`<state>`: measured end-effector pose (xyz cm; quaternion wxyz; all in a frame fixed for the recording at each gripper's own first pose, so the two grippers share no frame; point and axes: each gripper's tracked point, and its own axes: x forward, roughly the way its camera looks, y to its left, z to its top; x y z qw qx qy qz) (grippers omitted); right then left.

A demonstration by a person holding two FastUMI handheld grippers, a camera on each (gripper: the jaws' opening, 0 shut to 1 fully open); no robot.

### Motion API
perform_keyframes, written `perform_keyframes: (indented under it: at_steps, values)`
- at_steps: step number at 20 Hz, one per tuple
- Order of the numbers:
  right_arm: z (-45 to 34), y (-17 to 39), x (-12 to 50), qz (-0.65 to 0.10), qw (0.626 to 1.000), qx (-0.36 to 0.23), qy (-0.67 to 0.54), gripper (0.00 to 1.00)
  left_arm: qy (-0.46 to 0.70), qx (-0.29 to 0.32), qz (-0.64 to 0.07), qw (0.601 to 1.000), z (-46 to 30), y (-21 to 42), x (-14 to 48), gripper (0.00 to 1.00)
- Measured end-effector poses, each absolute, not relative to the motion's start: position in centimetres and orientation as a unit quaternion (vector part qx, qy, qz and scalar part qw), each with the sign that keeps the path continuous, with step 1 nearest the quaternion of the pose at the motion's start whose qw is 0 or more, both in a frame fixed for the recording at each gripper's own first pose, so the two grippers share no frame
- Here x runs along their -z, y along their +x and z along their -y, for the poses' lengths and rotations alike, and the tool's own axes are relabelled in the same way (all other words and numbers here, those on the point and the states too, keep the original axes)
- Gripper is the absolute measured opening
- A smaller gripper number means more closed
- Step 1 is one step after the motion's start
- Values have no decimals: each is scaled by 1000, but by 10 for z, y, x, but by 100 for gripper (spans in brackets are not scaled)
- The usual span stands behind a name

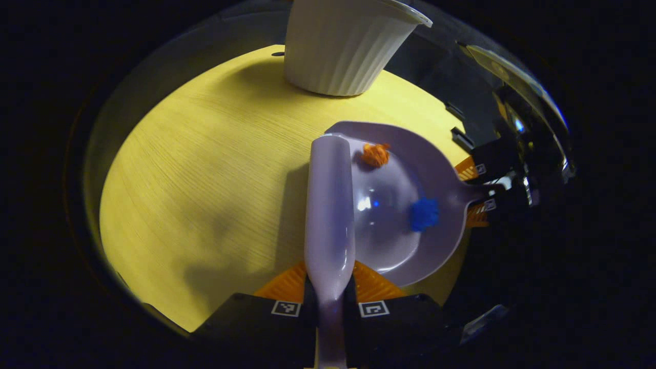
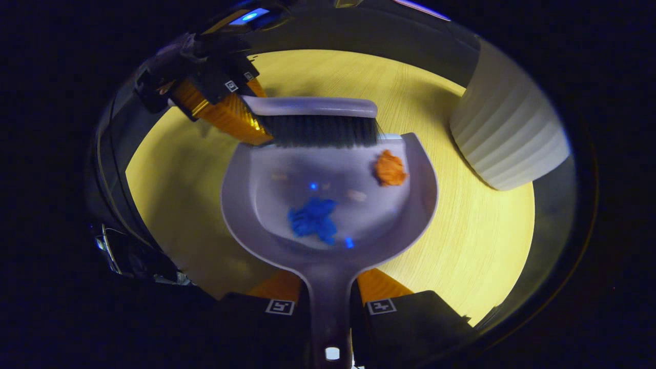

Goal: Pick up the small broom and dustpan from the desktop, sweep the trash into the dustpan with the broom, and then empty the trash into the garbage bin.

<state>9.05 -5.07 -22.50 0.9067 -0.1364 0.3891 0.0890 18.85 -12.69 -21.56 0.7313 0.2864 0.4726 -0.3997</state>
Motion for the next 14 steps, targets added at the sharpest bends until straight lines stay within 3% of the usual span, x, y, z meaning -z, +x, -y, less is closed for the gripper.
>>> perform_keyframes:
  at_steps: [6,10,11,13,14]
  values:
    - [53,96,221,-360,918,-77,-144,36,220,342,-414,814,119,143,187,25]
    - [54,96,213,-343,924,-71,-153,36,139,269,-376,876,84,99,153,27]
    - [52,95,209,-339,926,-73,-147,40,112,248,-366,890,73,86,147,27]
    - [49,94,205,-336,928,-80,-138,32,49,221,-361,905,58,63,172,27]
    - [48,92,199,-335,929,-85,-131,36,19,208,-365,907,51,49,188,27]
